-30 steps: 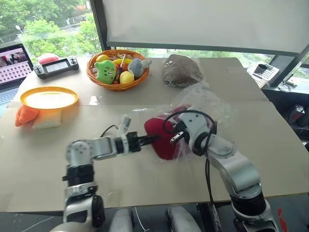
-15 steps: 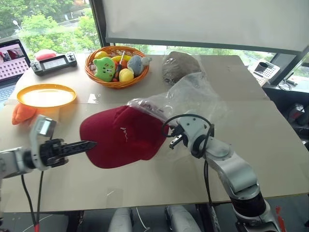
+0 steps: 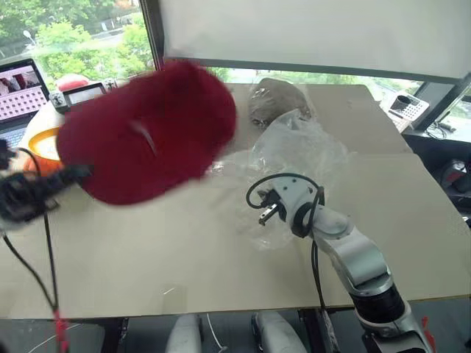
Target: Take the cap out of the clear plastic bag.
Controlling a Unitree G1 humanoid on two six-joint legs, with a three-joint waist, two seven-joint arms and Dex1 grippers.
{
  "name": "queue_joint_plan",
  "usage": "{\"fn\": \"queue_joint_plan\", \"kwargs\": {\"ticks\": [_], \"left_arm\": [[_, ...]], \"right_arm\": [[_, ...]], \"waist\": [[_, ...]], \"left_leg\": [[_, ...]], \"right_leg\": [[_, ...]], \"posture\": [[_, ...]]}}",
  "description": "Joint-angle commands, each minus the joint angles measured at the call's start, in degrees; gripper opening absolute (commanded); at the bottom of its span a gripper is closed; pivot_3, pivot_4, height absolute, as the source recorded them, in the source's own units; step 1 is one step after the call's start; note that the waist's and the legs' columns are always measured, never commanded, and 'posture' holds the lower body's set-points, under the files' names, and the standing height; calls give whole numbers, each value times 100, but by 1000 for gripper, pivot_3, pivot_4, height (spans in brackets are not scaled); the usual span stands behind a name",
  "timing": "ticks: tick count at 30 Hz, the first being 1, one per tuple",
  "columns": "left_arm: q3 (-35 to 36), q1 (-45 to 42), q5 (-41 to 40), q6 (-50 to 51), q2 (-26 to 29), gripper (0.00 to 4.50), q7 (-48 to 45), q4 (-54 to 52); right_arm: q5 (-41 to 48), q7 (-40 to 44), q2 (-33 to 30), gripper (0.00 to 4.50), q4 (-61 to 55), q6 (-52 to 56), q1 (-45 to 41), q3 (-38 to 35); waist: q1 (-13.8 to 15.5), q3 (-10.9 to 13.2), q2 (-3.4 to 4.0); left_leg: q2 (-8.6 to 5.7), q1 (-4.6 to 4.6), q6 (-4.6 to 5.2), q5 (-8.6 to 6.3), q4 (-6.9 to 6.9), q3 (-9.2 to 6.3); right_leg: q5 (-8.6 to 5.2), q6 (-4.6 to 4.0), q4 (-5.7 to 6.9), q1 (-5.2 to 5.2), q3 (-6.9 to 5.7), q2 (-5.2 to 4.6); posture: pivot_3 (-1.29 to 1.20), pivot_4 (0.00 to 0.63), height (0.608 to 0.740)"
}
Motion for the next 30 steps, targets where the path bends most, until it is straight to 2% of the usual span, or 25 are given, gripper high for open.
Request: {"fn": "queue_joint_plan", "kwargs": {"ticks": [1,6,10,13,18,23,28,30], "left_arm": [[459,-377,-788,18,-578,49,1338,122],[-51,22,-1624,-130,-2084,49,2984,-1103],[-688,454,-2610,-484,-3044,49,4235,-1754],[-1100,817,-2897,-671,-3244,49,4826,-2034],[-1344,1344,-2670,-1058,-3200,49,5492,-1824],[-1234,1215,-1875,-1774,-3209,1576,6013,-1075],[-1445,1145,-1153,-1833,-3158,3324,5866,-783],[-1472,1138,-1038,-1812,-3202,4078,5808,-795]], "right_arm": [[-189,558,-444,0,-34,-1458,117,277],[-181,2050,-1424,0,-179,-3880,729,776],[-565,2552,-1870,0,409,-5402,814,972],[-915,2607,-1956,0,913,-5953,708,1001],[-1576,2211,-1808,0,1402,-5528,567,782],[-1868,2032,-1708,0,1502,-5247,658,689],[-1733,2164,-1525,0,1215,-5094,793,705],[-1623,2240,-1450,616,1114,-5044,833,679]], "waist": [[21,0,0],[126,0,-9],[152,-2,-16],[127,-2,-17],[135,-1,-16],[170,-2,-15],[181,-2,-15],[193,-4,-11]], "left_leg": [[-7,-2,0,0,0,-1],[-6,-14,-3,-2,0,-21],[-11,-11,-4,-3,17,-26],[-7,1,-4,-1,34,-31],[-6,117,-13,9,32,-30],[-9,144,-14,9,26,-30],[-11,139,-15,10,14,-31],[-11,140,-15,10,11,-32]], "right_leg": [[5,-9,5,0,-3,-7],[8,-12,0,4,-23,-9],[13,-10,5,17,-24,-17],[33,-14,13,28,-21,-9],[31,-24,11,129,-11,5],[23,-24,-5,164,-13,5],[19,-22,-9,161,-14,4],[19,-22,-9,163,-16,4]], "posture": [[0,150,740],[0,150,740],[0,150,740],[0,150,740],[0,150,740],[0,150,740],[0,150,740],[0,150,740]]}}
